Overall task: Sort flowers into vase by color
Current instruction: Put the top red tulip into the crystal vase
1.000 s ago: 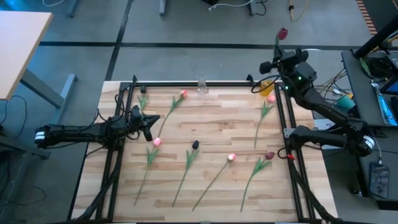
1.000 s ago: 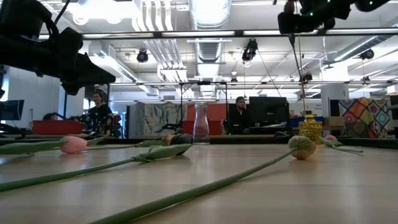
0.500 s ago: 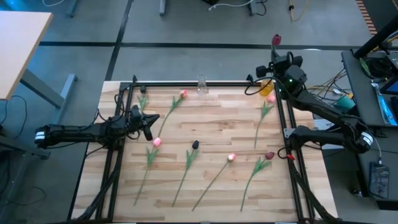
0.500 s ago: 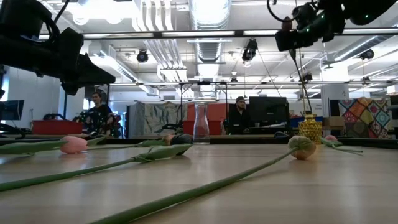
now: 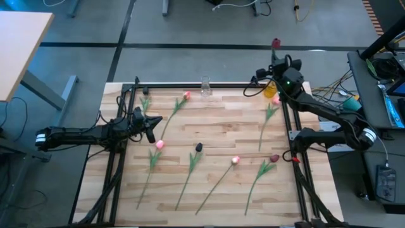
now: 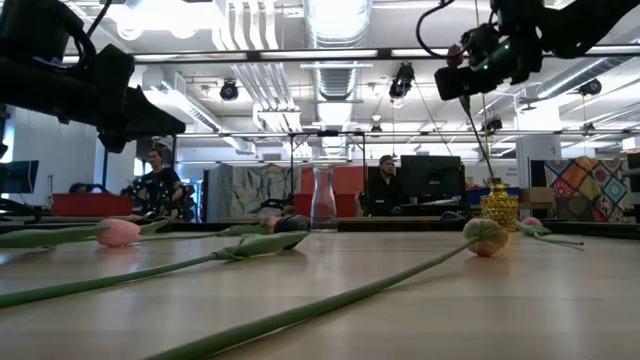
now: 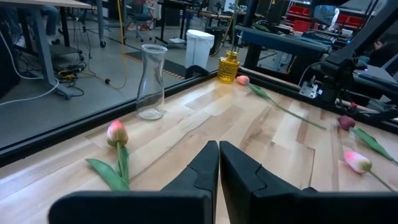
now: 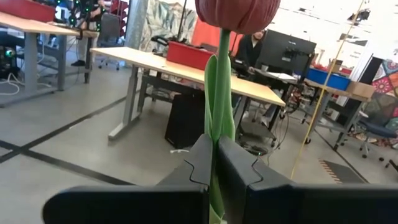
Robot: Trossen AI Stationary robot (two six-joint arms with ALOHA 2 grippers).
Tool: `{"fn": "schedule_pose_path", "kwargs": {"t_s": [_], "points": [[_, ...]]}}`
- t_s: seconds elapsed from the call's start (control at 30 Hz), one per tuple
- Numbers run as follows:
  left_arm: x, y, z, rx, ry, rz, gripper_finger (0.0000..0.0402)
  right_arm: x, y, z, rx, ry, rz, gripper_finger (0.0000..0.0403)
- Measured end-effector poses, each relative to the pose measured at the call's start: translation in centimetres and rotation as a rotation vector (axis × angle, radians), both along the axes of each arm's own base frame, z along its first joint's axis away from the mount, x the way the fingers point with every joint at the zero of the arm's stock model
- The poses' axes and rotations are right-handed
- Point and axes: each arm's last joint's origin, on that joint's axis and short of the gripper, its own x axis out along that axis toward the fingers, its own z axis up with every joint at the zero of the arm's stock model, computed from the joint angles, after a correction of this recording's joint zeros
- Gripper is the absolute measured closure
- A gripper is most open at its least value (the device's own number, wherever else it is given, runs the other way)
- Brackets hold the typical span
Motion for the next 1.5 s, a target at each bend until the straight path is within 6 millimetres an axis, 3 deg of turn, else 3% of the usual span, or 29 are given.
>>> {"fn": "schedule_pose_path", "kwargs": {"t_s": [0.33, 0.8, 1.27, 1.5], "points": [[0.0, 0.0, 0.0, 0.000, 0.002, 0.000, 0.0402, 0.3, -0.4, -0.9, 0.039, 0.045, -0.034, 0.0394], [0.0, 0.0, 0.0, -0.011, -0.005, 0.000, 0.0402, 0.5, -0.8, -4.0, 0.240, 0.123, -0.087, 0.0391], [0.0, 0.0, 0.1, -0.047, -0.041, 0.005, 0.0402, -0.5, 0.3, -4.1, 0.344, 0.004, -0.125, 0.0280], [0.1, 0.0, 0.6, -0.067, -0.109, 0.005, 0.0402, -0.8, 0.7, -1.8, 0.391, 0.015, -0.112, 0.0244]]}}
